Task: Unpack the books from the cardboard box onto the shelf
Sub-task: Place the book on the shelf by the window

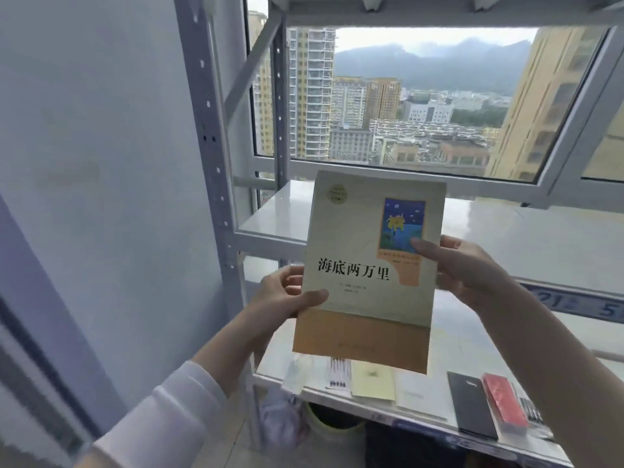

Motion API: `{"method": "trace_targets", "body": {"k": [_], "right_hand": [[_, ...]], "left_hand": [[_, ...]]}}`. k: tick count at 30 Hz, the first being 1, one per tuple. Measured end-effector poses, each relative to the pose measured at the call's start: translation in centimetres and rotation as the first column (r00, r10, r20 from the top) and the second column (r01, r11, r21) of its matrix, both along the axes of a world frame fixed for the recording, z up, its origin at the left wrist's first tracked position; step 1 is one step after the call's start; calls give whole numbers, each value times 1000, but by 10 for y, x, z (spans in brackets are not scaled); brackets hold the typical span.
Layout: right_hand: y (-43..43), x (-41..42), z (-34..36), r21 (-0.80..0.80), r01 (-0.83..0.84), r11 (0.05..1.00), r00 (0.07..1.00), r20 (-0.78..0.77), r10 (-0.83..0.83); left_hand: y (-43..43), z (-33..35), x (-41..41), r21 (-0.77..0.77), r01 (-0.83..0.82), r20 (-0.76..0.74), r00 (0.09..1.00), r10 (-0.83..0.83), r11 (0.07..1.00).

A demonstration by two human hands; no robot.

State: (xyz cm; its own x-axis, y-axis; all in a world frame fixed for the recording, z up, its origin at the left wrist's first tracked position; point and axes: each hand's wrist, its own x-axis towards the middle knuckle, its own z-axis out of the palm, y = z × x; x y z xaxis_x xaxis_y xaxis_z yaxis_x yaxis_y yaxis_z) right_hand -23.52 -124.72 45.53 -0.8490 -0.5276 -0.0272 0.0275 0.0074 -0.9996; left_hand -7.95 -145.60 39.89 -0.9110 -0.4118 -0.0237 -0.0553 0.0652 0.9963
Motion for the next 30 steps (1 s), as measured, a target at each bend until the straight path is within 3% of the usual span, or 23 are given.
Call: {"method": "trace_targets", "body": {"k": [7, 13, 24, 30], "right_hand": [[-123, -70, 35, -158, 43, 986, 988, -140, -66], [-185, -119, 43, -235, 53, 970, 956, -268, -117], [-209, -170, -11, -167, 31, 985, 934, -346, -88], [-216, -178, -18, -203, 85, 975, 948, -286, -142]], "left_hand": [[-138, 36, -98, -127, 9, -142, 989, -27, 992], [-205, 39, -171, -208, -8, -221, 975, -39, 978], [-235, -9, -206, -128, 18, -194, 980, -43, 992], [-231, -7, -209, -126, -44, -202, 979, 18, 991]]}}
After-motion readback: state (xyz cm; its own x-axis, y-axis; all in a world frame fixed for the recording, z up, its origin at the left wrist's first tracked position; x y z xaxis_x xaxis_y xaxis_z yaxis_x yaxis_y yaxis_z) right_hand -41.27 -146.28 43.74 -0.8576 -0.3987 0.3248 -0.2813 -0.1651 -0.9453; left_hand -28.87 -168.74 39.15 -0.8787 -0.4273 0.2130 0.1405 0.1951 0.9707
